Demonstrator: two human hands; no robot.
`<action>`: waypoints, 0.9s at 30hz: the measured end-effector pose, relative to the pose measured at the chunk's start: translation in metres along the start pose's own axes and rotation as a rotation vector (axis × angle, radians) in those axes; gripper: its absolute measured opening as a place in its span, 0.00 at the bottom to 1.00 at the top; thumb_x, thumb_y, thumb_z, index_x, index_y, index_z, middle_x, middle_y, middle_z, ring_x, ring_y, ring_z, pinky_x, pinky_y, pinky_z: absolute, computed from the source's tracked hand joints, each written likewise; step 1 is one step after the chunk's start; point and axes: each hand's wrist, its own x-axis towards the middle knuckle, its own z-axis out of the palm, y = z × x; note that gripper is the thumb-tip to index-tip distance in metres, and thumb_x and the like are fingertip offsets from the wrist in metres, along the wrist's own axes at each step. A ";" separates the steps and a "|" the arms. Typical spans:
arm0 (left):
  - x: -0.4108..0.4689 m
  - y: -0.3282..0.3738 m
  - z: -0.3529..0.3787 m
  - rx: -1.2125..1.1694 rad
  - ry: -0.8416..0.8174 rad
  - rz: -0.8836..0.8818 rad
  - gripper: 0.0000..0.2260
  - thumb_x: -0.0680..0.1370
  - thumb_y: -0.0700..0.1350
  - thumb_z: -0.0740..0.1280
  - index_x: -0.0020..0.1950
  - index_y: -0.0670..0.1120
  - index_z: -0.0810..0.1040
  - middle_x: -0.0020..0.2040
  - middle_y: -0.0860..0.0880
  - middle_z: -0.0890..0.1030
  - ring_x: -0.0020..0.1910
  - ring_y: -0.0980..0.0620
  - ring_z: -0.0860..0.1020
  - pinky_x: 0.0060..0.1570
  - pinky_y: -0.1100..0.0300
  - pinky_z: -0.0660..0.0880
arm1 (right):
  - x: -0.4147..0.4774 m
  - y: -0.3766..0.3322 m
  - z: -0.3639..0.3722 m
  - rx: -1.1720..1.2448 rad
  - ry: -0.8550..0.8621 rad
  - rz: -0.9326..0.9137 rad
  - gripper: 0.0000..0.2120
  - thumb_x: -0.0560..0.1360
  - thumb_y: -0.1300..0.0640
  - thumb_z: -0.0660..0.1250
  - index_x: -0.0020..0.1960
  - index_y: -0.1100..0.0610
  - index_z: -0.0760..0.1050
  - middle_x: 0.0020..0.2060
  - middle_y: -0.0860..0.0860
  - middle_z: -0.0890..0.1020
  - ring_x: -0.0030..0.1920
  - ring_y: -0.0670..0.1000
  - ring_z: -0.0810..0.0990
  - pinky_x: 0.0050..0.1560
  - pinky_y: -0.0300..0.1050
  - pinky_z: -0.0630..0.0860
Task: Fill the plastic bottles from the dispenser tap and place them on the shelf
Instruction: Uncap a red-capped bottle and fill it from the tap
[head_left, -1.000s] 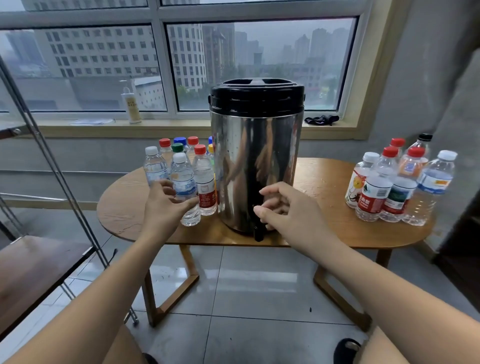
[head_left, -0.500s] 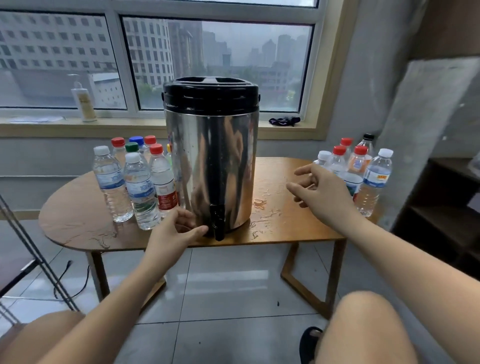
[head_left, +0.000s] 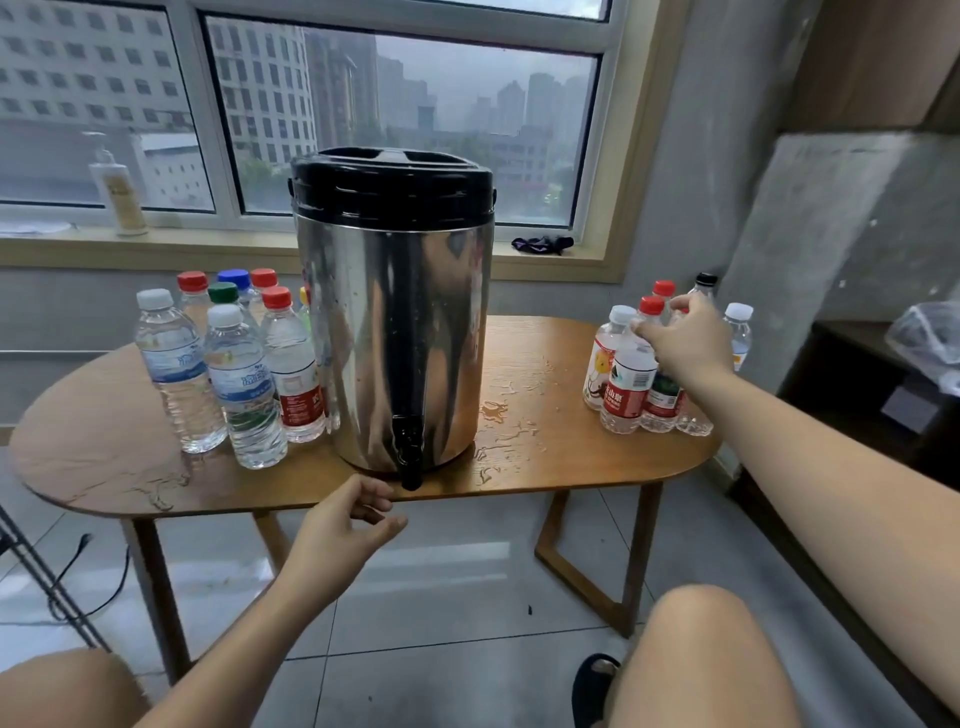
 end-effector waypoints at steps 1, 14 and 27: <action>-0.001 0.000 0.001 0.008 -0.016 -0.012 0.12 0.76 0.47 0.82 0.55 0.55 0.82 0.49 0.55 0.86 0.49 0.60 0.83 0.47 0.64 0.78 | 0.003 0.000 0.003 -0.013 -0.009 0.015 0.33 0.75 0.42 0.79 0.73 0.56 0.73 0.66 0.56 0.81 0.64 0.60 0.81 0.59 0.56 0.80; -0.006 -0.006 0.004 0.031 -0.060 -0.029 0.14 0.76 0.49 0.82 0.56 0.58 0.81 0.52 0.64 0.84 0.50 0.60 0.84 0.47 0.61 0.78 | 0.005 0.005 0.017 -0.167 -0.083 0.002 0.33 0.75 0.41 0.80 0.71 0.59 0.76 0.64 0.57 0.83 0.62 0.60 0.82 0.50 0.51 0.75; -0.007 0.004 -0.001 0.015 -0.056 -0.041 0.14 0.76 0.49 0.81 0.57 0.57 0.82 0.51 0.59 0.86 0.49 0.62 0.84 0.46 0.63 0.78 | -0.051 -0.044 0.013 0.005 -0.204 -0.186 0.27 0.73 0.42 0.82 0.64 0.53 0.77 0.55 0.49 0.83 0.54 0.51 0.83 0.45 0.41 0.78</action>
